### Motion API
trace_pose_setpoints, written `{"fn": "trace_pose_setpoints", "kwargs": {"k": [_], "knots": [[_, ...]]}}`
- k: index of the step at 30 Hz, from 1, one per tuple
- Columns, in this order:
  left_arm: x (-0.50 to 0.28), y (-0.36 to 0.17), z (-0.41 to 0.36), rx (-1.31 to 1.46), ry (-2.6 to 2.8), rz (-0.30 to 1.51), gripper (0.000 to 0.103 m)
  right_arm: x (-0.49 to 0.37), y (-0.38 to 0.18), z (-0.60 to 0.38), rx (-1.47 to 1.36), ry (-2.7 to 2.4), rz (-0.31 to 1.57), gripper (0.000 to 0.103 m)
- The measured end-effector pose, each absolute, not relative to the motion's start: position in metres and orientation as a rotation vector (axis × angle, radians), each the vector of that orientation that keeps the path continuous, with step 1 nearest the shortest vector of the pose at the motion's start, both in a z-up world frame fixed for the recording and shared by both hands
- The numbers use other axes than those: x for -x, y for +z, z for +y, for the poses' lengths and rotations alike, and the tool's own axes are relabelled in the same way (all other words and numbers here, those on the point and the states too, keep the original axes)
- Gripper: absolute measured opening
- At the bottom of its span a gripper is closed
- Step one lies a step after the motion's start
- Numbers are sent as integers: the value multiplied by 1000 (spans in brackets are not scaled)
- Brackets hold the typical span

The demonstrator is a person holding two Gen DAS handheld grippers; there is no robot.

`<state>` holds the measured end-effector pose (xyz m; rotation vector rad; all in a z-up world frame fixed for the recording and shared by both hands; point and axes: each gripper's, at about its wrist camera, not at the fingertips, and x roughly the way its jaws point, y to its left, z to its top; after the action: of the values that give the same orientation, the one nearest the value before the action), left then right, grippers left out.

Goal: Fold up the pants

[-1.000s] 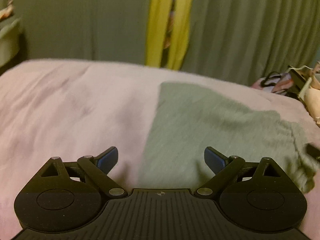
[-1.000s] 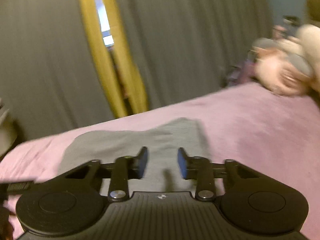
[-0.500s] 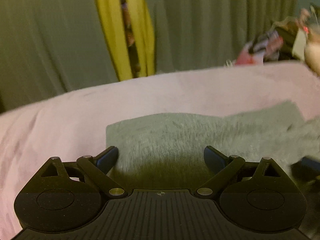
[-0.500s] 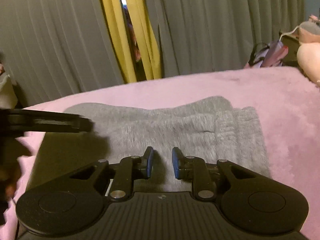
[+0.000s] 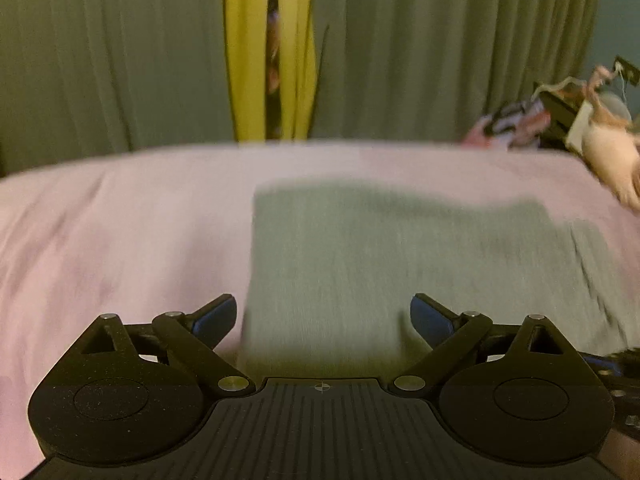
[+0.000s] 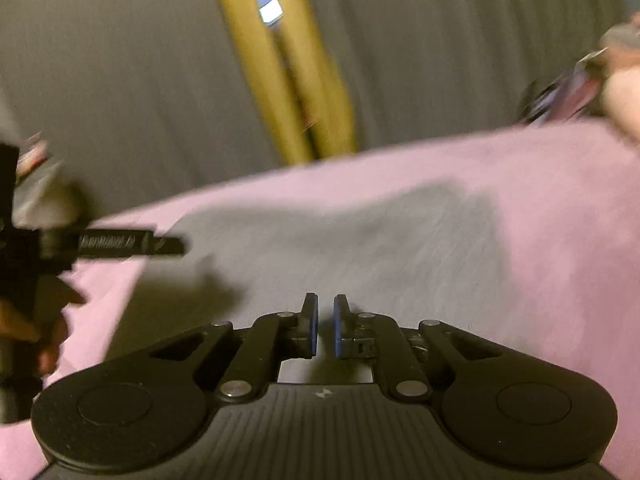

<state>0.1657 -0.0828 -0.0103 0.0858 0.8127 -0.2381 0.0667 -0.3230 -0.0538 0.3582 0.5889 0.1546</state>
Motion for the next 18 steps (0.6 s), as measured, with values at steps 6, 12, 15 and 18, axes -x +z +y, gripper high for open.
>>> {"fn": "trace_pose_setpoints", "kwargs": {"k": [6, 12, 15, 18], "knots": [[-113, -39, -38, -19, -143, 935, 98, -11, -75, -318, -358, 169, 601, 9], [-89, -23, -9, 138, -96, 976, 98, 6, -58, -334, -481, 113, 600, 34], [-78, -24, -9, 157, -103, 965, 98, 18, -75, -363, -700, 76, 595, 68], [-71, -28, -7, 184, -101, 968, 98, 24, -97, -391, -940, 42, 552, 75]]}}
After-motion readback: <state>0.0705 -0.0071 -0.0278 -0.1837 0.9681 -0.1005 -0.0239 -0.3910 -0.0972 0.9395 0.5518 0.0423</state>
